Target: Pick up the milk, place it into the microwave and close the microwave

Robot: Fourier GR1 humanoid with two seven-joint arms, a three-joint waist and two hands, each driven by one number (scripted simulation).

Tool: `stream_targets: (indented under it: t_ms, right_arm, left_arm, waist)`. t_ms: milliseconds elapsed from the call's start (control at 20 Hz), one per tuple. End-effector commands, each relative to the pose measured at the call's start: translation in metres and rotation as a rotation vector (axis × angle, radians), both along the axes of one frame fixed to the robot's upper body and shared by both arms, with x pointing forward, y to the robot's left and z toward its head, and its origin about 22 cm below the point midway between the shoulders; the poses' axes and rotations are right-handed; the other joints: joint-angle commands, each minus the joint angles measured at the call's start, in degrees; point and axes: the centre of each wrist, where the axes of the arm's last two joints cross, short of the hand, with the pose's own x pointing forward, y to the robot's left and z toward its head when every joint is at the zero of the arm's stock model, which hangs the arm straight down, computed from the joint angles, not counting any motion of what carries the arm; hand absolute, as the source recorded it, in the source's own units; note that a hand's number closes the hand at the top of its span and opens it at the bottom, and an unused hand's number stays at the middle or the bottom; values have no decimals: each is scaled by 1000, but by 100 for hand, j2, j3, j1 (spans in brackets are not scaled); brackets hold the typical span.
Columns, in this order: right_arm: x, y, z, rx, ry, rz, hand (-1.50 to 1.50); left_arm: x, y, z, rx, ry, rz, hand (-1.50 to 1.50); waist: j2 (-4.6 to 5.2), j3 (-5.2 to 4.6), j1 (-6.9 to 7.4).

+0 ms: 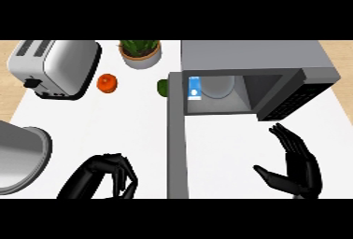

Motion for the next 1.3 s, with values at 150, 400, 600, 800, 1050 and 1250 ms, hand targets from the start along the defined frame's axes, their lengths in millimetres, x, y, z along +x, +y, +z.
stream_targets:
  t_ms: [150,400,600,800,1050,1250]
  right_arm:
    - [-28,-48,35,-5,-22,-36,-150]
    - [-35,-64,64,-91,-48,-38,-150]
    - [-31,-50,67,-59,-87,0,-150]
    - [-23,-36,93,-68,-120,15,-150]
    - [-19,-47,111,-46,-165,112,-150]
    - [-3,-42,134,-46,-189,191,-150]
  left_arm:
    - [40,-73,-5,74,-19,-97,150]
    - [51,-103,-5,156,-108,-136,150]
    - [71,-151,2,244,-80,-200,150]
    - [63,-173,-25,283,-7,-189,150]
    - [84,-190,-28,327,87,-235,150]
    - [86,-194,-40,350,106,-237,-150]
  waist:
    - [22,3,20]
    - [18,3,37]
    - [36,5,-38]
    - [38,1,-48]
    - [90,-2,-323]
    - [154,-12,-560]
